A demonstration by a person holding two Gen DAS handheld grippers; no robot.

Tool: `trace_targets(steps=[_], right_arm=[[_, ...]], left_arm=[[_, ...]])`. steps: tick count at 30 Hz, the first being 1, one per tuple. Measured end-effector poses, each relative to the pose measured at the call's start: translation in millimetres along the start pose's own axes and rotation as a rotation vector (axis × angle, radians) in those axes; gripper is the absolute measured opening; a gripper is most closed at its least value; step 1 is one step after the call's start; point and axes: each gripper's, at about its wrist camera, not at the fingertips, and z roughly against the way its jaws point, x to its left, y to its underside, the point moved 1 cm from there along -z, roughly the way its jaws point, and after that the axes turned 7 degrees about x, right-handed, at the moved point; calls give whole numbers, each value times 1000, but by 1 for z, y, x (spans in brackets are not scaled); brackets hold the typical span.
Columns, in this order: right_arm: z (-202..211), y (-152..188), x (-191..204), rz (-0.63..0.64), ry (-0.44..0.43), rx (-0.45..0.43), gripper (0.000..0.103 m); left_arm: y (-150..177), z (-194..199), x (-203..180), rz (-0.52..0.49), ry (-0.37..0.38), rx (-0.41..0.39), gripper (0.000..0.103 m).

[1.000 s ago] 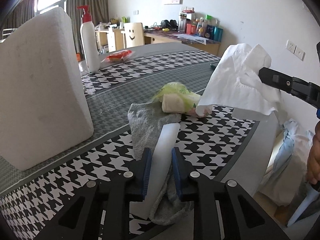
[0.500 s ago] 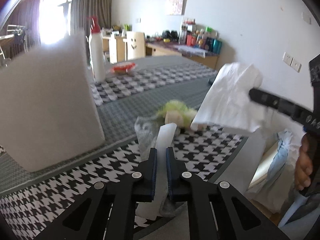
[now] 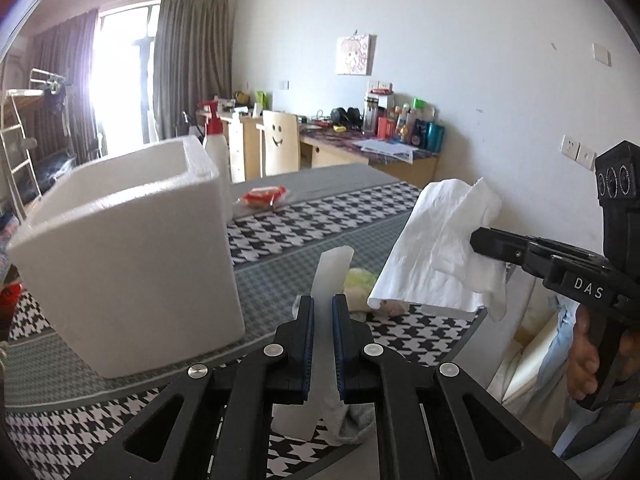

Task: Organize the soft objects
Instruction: 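Carry the white foam stick and white tissue toward the foam box with both tools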

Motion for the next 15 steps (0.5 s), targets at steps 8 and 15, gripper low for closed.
trace_targets(steps=[8,15], right_arm=[[3,-10,6,17,0,-17,11],[4,-20,11,41,-7,-37,11]], left_arm=[[-10,9,1,-8,-23,-42,10],[-20,15,1,-17,-34,-72,10]])
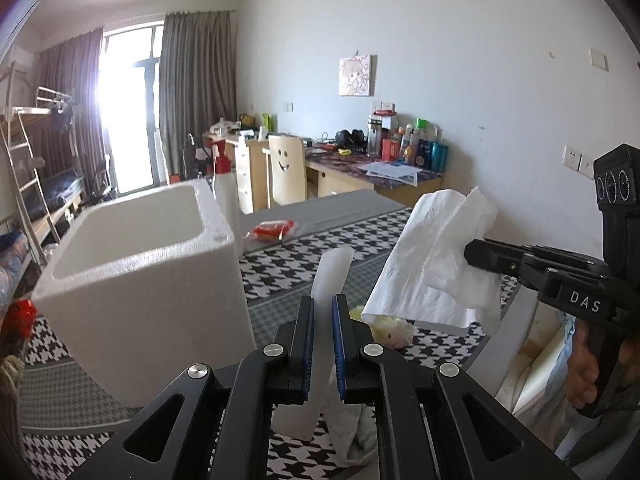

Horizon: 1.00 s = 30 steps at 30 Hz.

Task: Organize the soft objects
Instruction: 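Carry the white foam stick and white tissue toward the foam box with both tools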

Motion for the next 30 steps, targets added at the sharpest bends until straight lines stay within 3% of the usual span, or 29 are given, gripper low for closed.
trace_targets(steps=[30], right_arm=[[6,-27,3,8,6,-68,11]], left_arm=[[-36,11,6,-6,-5,-102,10]])
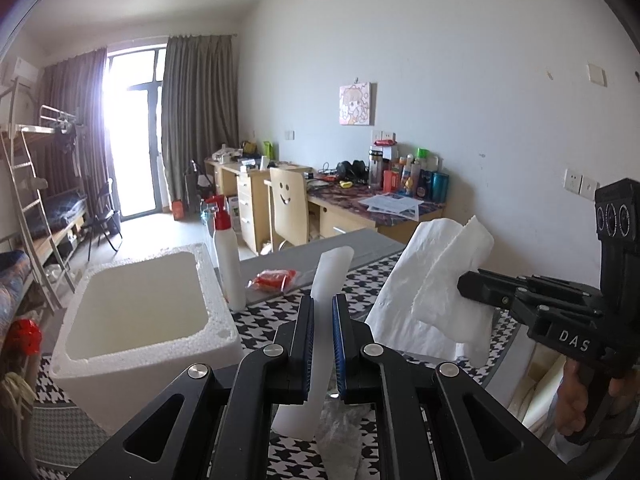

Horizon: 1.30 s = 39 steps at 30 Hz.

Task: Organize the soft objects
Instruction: 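Carry the white foam stick and white tissue toward the foam box with both tools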

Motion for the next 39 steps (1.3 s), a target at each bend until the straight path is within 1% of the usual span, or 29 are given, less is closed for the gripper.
trace_targets(steps=[7,15,24,31,39], right_arm=[[-1,-9,2,-5,-7,-23,11],[-8,-17,6,2,-21,-31,11],[-18,-29,16,16,-63,-36,11],[-26,-39,24,36,-94,-37,11],[-34,-50,31,53,-132,-45,11]], left_arm=[[-8,1,8,17,-17,-23,10],[-18,0,18,36,-63,-33,10],[-28,5,36,81,-123,-47,10],[-34,6,46,89,-172,-62,10],[-36,7,60,127,-210,-67,10]])
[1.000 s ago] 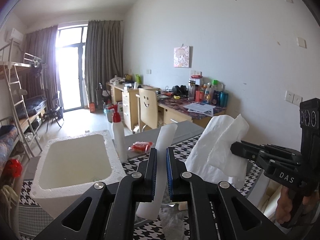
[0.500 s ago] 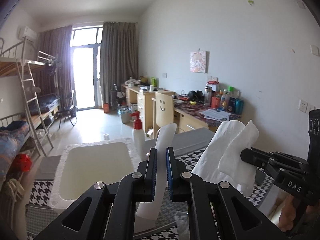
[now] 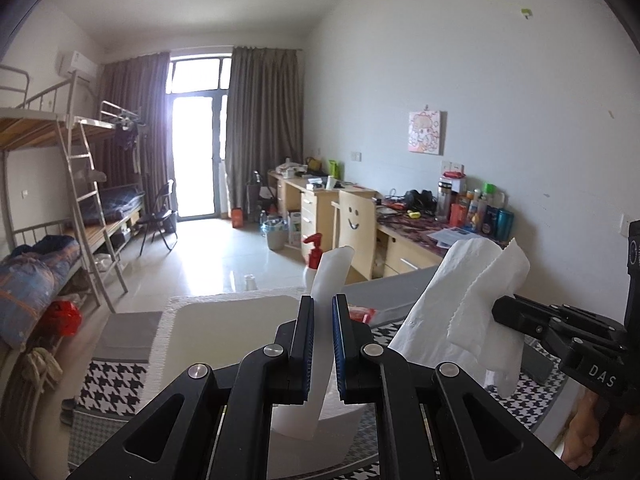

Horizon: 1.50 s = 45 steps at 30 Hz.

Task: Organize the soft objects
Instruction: 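Carry the white foam stick and white tissue toward the foam box with both tools, then lower the white foam stick into the foam box and open the left tool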

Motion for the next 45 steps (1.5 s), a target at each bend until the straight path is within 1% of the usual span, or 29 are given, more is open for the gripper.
trace_targets(steps=[4,12,22,31,34,35,36,38,40,42,43,44,45], right_arm=[[-6,-3,4,14,-22,5,11],[-21,-10,16,48,-52,18,11],[-36,-17,18,56,-57,40,11],[-45,-19,21,60,-54,53,11],[-46,-17,21,62,-48,59,11],[-47,-17,21,61,-47,60,11],[-48,-18,21,59,-45,61,11],[-48,-18,21,60,-39,62,11],[-49,-19,21,60,-33,62,11],[-51,-20,22,62,-29,65,11],[-52,-20,23,64,-28,67,11],[-52,-20,24,65,-26,68,11],[-53,-21,25,66,-27,69,11]], left_arm=[[0,-3,6,13,-30,2,10],[0,-11,14,20,-52,21,10],[2,-24,26,39,-77,53,10],[4,-37,36,44,-83,83,11],[4,-42,35,37,-82,95,15],[4,-43,36,34,-89,99,23],[5,-45,37,32,-95,106,30],[6,-44,42,43,-127,98,71],[7,-40,45,58,-154,70,83],[6,-36,51,78,-168,62,84],[6,-35,54,85,-174,60,88],[7,-35,56,87,-180,61,96],[7,-34,58,88,-188,60,99]])
